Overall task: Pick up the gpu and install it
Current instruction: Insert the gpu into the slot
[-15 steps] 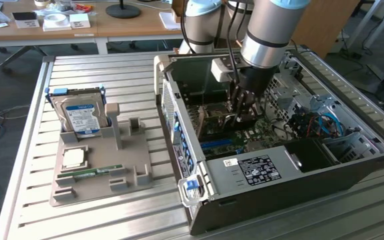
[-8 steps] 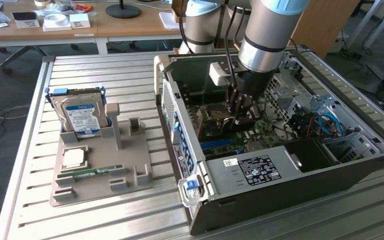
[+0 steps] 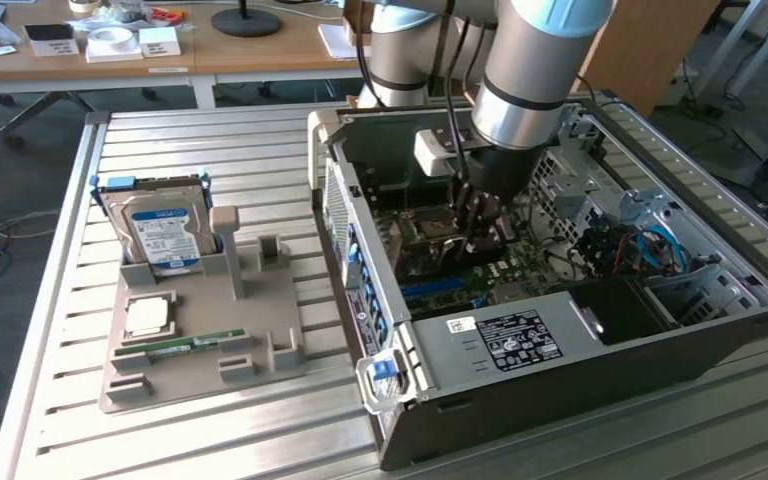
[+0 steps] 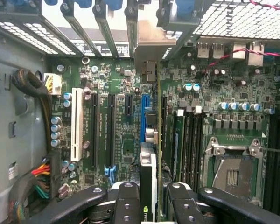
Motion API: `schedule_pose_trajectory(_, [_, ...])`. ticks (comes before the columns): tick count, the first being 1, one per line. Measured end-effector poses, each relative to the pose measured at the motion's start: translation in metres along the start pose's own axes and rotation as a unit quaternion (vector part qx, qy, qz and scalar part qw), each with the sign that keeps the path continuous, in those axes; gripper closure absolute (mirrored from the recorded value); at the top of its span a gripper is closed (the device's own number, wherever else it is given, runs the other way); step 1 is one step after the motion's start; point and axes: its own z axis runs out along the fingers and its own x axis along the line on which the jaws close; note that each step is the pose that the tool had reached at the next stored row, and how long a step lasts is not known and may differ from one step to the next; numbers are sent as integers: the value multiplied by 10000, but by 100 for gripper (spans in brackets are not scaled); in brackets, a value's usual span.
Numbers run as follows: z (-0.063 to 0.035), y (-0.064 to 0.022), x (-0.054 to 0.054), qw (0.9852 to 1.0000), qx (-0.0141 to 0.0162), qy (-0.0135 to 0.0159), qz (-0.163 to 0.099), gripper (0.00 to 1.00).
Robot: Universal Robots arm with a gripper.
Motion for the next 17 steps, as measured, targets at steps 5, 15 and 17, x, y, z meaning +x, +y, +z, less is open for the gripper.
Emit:
schedule_pose_trajectory(5, [41, 48, -10, 10000, 23, 32, -12, 73])
schedule_pose_trajectory(15, [44, 71, -8, 10000, 27, 39, -17, 73])
schedule_pose_trajectory(17, [49, 73, -8, 10000, 33, 39, -19, 73])
